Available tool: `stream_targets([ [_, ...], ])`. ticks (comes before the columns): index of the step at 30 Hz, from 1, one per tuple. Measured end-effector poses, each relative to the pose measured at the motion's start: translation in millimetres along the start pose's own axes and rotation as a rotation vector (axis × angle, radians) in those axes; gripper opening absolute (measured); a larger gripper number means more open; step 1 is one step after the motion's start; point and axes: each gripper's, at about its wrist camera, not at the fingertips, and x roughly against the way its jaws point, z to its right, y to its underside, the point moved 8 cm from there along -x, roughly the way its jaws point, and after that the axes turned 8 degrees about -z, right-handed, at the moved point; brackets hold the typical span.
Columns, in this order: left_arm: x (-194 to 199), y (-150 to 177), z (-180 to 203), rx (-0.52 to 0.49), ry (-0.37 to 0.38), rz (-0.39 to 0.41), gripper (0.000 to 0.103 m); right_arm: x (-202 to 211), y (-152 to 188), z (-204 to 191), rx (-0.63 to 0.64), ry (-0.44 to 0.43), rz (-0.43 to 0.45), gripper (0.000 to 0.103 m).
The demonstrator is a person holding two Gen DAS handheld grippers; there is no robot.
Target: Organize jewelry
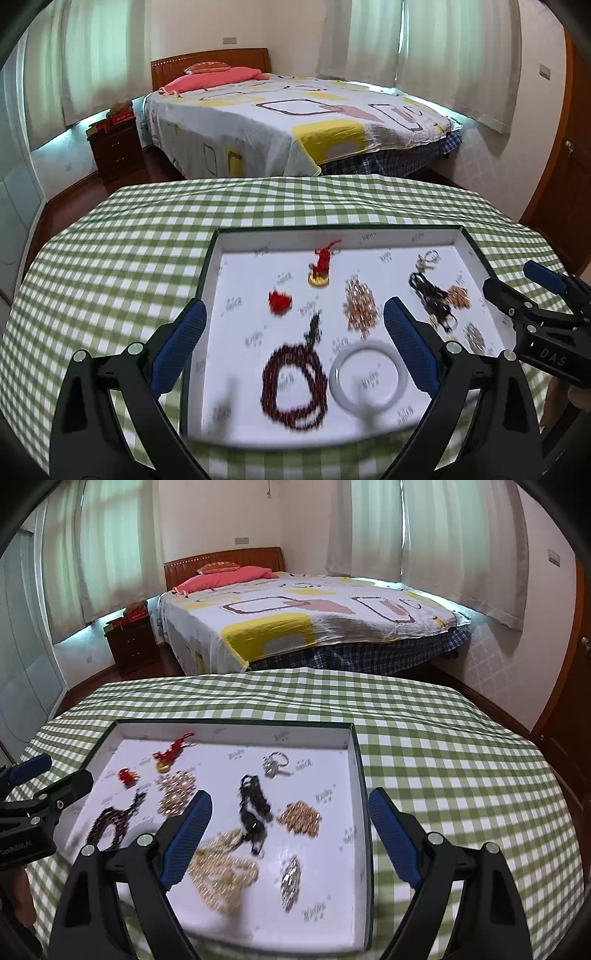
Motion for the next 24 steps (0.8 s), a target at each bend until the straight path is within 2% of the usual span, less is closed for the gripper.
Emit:
stream_targets([
  [8, 58.5, 26.9, -8.2, 0.044, 0.015, 0.044, 0.095, 55.2, 21.5, -20.5, 0.024, -0.010, 0.065, 0.084],
  [15, 107.1, 46.5, -9.7, 0.043, 0.015, 0.086, 0.095, 104.4, 36.2, -35.7, 0.035, -0.031, 0.123, 0.084],
  [18, 130.5, 52.9, -10.7, 0.044, 0.003, 0.106, 0.099, 125.5, 39.9, -39.3, 0.031, -0.036, 0.155, 0.084],
  [24, 167.9, 64.0, -13.8, 0.054, -0.027, 0.138, 0.099, 162.3, 47.7, -46.1, 0.030, -0.044, 0.203, 0.084],
])
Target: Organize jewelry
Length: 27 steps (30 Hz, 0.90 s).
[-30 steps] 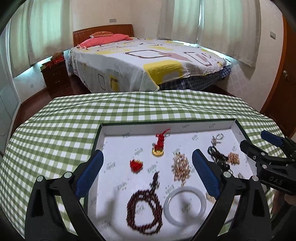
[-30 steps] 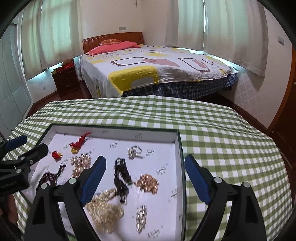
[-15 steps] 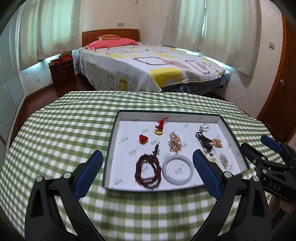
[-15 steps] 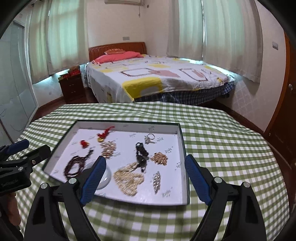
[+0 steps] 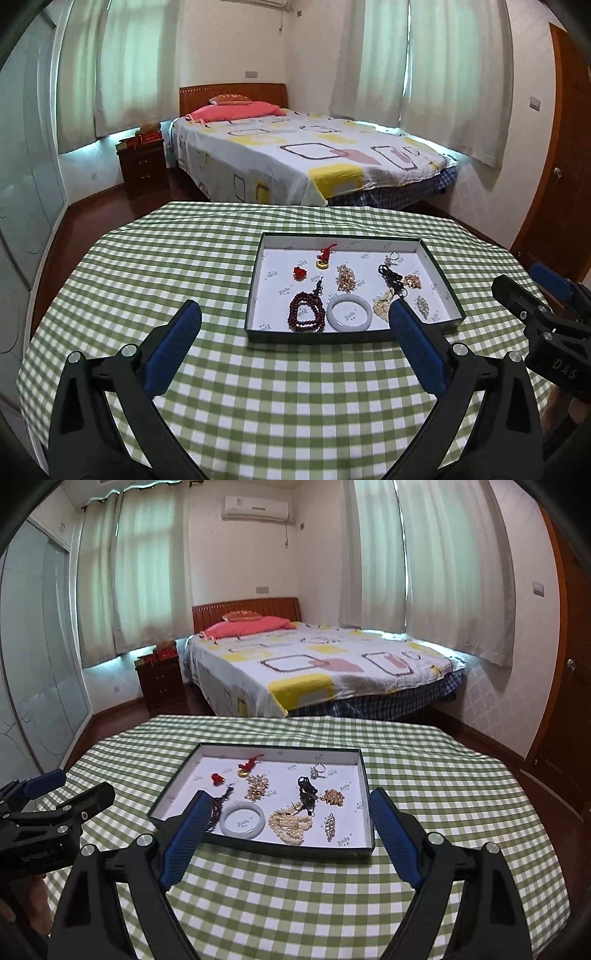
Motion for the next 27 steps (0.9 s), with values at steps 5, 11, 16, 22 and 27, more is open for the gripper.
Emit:
stream_targets([
  [5, 31.3, 2.7, -1.0, 0.009, 0.000, 0.026, 0.099, 24.1, 1.4, -4.6, -0.001, -0.010, 0.032, 0.084],
  [11, 65.7, 0.9, -0.1, 0.002, -0.008, 0.079, 0.099, 53.1, 0.7, -7.1, 0.004, -0.003, 0.079, 0.085],
  [16, 91.5, 3.9, -5.1, 0.011, -0.016, 0.121, 0.099, 68.9, 0.6, -6.5, 0.000, 0.001, 0.103, 0.085],
  [22, 111.5, 6.2, -9.2, 0.017, -0.015, 0.149, 0.099, 84.9, 2.5, -10.5, 0.016, 0.003, 0.128, 0.085],
  [27, 119.6, 6.2, -11.2, 0.025, -0.013, 0.167, 0.099, 95.2, 4.3, -14.9, 0.029, 0.013, 0.151, 0.085],
])
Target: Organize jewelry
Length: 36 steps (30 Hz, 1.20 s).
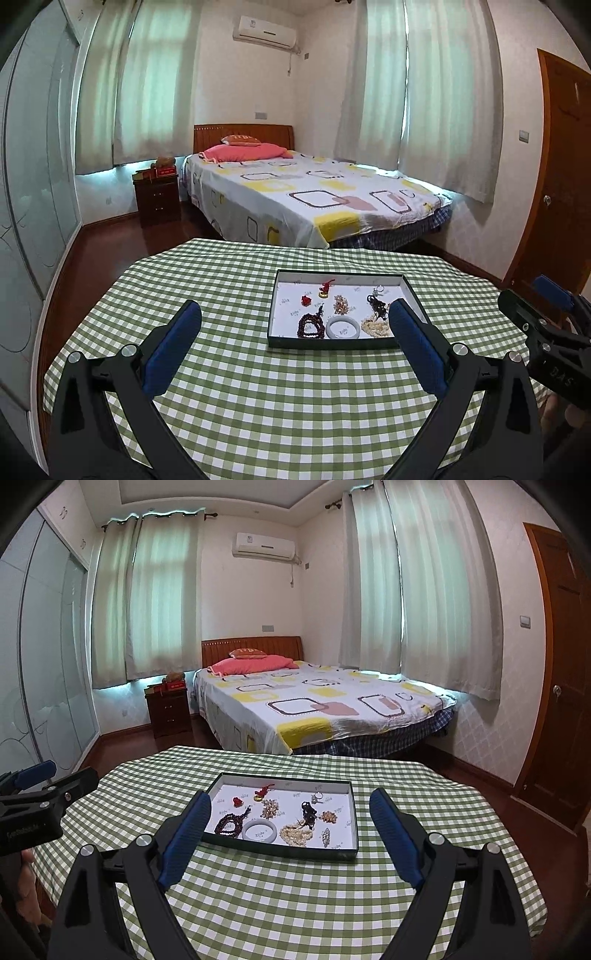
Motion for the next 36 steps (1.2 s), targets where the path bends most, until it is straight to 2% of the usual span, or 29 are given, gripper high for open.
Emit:
stream_targets([
  [36, 2.5, 8.6, -2.7, 0.016, 0.001, -0.003, 0.099, 4.5, 2.3, -3.0, 0.002, 0.001, 0.010, 0.085],
])
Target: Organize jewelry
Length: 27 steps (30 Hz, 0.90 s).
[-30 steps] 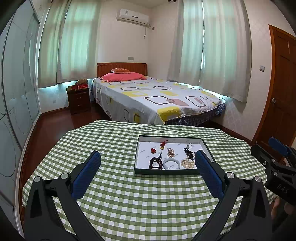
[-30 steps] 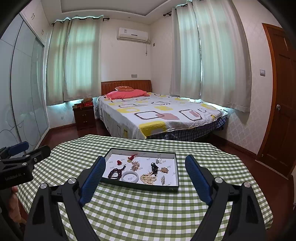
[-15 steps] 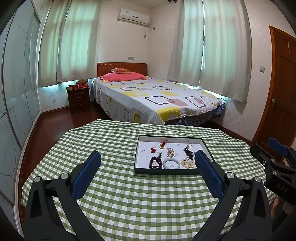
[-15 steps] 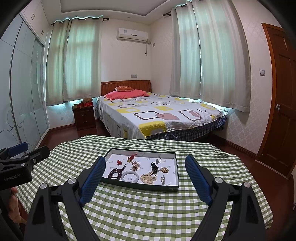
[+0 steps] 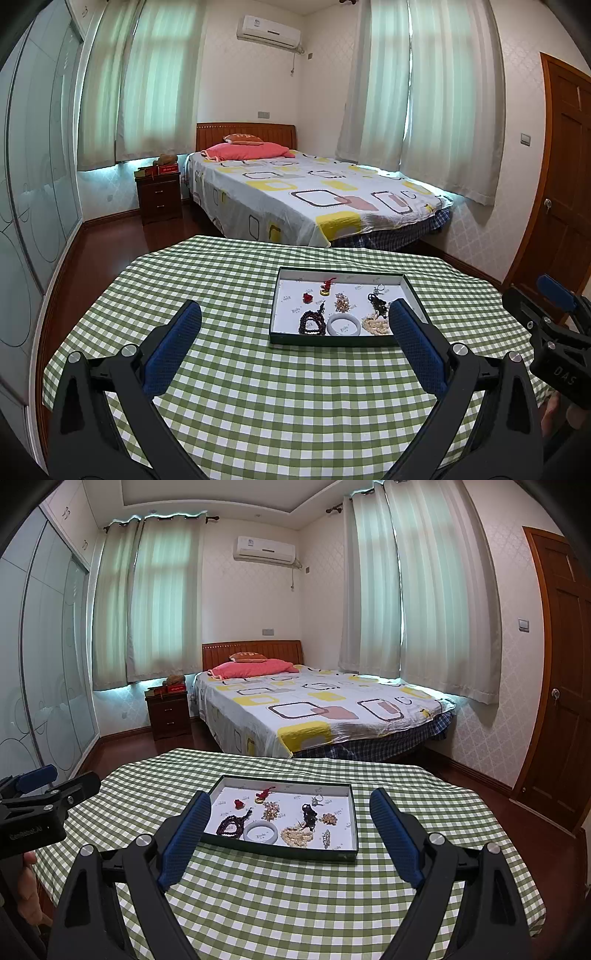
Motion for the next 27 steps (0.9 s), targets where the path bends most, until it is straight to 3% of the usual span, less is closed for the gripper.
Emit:
stream_targets([
  [27, 2.3, 0.8, -1.0, 0.003, 0.004, 0.003, 0.099, 2.4, -1.7, -4.4, 0.005, -0.001, 0.003, 0.085],
])
